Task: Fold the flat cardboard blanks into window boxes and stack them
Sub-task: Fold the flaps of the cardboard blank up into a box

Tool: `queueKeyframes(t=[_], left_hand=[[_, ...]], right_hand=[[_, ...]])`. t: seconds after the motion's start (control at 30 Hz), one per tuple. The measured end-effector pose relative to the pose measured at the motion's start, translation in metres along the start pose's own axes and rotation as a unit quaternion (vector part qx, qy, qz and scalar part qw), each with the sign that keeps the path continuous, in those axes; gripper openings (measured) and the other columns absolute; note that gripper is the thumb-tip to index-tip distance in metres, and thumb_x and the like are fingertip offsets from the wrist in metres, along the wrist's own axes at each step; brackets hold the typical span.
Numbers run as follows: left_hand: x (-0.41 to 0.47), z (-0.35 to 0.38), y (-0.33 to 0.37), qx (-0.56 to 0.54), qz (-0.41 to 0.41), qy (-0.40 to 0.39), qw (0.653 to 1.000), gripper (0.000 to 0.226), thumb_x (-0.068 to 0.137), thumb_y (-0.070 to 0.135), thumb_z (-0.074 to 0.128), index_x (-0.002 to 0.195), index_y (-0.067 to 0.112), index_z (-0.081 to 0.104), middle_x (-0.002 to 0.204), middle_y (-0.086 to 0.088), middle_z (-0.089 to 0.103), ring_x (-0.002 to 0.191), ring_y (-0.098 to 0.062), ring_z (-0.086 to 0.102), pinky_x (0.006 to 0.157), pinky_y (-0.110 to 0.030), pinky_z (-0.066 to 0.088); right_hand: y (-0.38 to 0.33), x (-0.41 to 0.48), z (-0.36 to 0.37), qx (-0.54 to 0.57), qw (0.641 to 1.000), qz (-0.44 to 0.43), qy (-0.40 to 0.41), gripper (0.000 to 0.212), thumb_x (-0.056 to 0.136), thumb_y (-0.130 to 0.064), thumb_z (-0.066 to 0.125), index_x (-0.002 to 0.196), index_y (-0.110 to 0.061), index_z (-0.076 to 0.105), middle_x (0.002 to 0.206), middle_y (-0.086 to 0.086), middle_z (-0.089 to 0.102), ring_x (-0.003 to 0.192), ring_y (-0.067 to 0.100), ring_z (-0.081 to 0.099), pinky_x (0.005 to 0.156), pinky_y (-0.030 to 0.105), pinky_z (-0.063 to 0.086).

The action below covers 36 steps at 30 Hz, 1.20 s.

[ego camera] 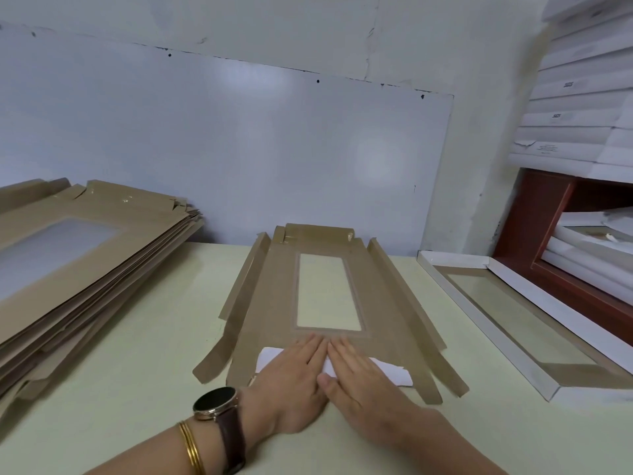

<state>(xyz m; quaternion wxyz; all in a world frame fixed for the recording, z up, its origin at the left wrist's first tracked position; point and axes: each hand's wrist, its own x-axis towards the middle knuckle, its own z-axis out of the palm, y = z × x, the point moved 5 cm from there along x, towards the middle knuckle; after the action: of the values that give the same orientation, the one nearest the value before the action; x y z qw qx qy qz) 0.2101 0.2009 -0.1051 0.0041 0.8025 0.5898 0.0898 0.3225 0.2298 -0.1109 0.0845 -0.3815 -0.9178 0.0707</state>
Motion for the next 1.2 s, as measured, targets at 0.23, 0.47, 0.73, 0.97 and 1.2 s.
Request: queueKeyframes(t=[0.23, 0.47, 0.73, 0.97, 1.2], left_hand=[[-0.006, 0.005, -0.011, 0.005, -0.063, -0.099, 0.993, 0.075, 0.1, 0.055, 0.014, 0.152, 0.007, -0.009, 0.161, -0.006, -0.015, 0.147, -0.015, -0.015, 0.118, -0.027, -0.01], [-0.014, 0.002, -0.028, 0.035, -0.112, -0.14, 0.983, 0.099, 0.081, 0.077, -0.004, 0.151, 0.007, -0.014, 0.16, -0.006, -0.018, 0.146, -0.017, -0.02, 0.116, -0.029, -0.012], [-0.017, -0.006, -0.032, 0.071, -0.134, -0.165, 0.975, 0.103, 0.078, 0.078, -0.004, 0.151, 0.006, -0.012, 0.161, -0.007, -0.014, 0.148, -0.019, -0.015, 0.121, -0.034, -0.004], [-0.027, -0.023, -0.037, 0.02, -0.063, -0.105, 0.992, 0.075, 0.097, 0.06, 0.022, 0.147, 0.005, 0.019, 0.146, 0.0, 0.02, 0.138, -0.02, 0.021, 0.114, -0.027, 0.023], [-0.031, -0.032, -0.036, 0.038, -0.025, -0.005, 0.999, 0.052, 0.097, 0.058, 0.026, 0.121, 0.015, 0.042, 0.108, 0.005, 0.024, 0.107, -0.011, 0.028, 0.095, -0.019, 0.031]], right_hand=[[0.012, -0.002, 0.003, -0.021, 0.997, 0.017, -0.066, 0.104, 0.077, -0.078, -0.006, 0.155, -0.011, -0.001, 0.163, 0.0, -0.009, 0.14, -0.002, -0.02, 0.113, 0.018, -0.015], [0.048, -0.019, -0.009, -0.022, 0.987, 0.099, -0.127, 0.087, 0.092, -0.07, 0.011, 0.154, -0.013, -0.009, 0.161, -0.003, -0.018, 0.144, 0.004, -0.02, 0.116, 0.027, -0.009], [0.073, -0.04, -0.025, -0.072, 0.982, 0.127, -0.118, 0.083, 0.095, -0.066, 0.011, 0.155, -0.012, -0.006, 0.162, -0.003, -0.014, 0.147, 0.006, -0.016, 0.12, 0.027, -0.003], [0.07, -0.041, -0.026, -0.077, 0.986, 0.121, -0.089, 0.08, 0.097, -0.063, 0.015, 0.155, -0.012, -0.005, 0.163, -0.003, -0.012, 0.148, 0.008, -0.014, 0.12, 0.027, -0.001], [0.059, -0.037, -0.037, -0.078, 0.994, 0.07, -0.016, 0.065, 0.1, -0.055, 0.026, 0.154, -0.021, 0.011, 0.155, -0.007, 0.009, 0.142, 0.012, 0.008, 0.114, 0.028, 0.023]])
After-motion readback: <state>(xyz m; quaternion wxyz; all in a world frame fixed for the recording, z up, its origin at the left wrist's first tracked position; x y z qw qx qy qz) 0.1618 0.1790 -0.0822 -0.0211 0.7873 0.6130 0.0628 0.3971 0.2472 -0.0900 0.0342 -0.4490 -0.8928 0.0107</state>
